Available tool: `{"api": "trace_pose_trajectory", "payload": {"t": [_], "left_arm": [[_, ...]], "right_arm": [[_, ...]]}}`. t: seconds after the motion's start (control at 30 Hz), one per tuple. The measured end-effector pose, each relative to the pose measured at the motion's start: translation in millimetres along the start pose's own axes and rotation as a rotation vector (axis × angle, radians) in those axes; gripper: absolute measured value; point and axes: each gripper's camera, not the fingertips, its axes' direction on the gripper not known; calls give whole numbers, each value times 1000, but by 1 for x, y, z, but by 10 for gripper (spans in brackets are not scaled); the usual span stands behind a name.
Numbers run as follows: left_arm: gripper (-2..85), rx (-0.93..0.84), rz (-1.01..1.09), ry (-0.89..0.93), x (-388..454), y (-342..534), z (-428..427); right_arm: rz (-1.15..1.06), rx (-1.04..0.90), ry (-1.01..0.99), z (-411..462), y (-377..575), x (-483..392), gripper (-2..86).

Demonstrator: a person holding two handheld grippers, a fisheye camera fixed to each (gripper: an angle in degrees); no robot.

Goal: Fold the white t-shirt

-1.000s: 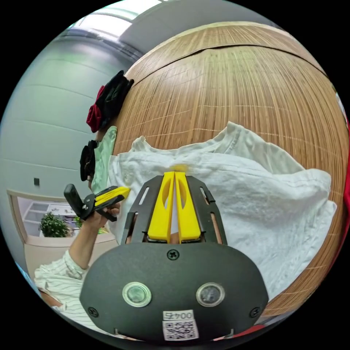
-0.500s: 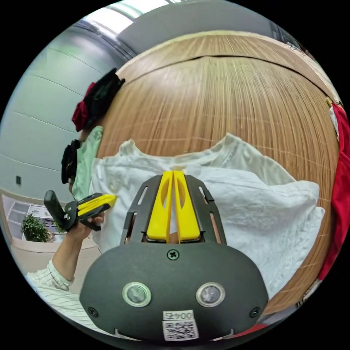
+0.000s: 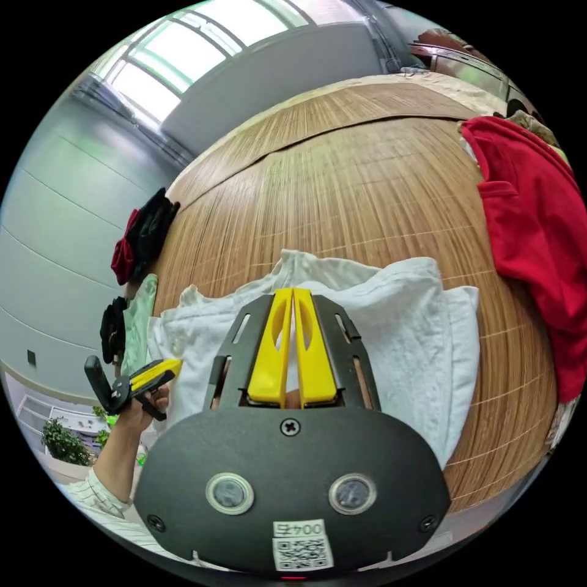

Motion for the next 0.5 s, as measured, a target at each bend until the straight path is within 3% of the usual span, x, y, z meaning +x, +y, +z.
{"api": "trace_pose_trajectory", "payload": {"t": [0.13, 0.3, 0.5], "left_arm": [[1, 0, 1, -2, 0, -2, 1], [2, -1, 1, -4, 1, -5, 1], [2, -1, -1, 0, 2, -8, 1]], "right_arm": [[-47, -111, 81, 26, 4, 0, -7], [-48, 38, 60, -7, 13, -9, -7], [-4, -38, 157, 22, 12, 8, -7]]}}
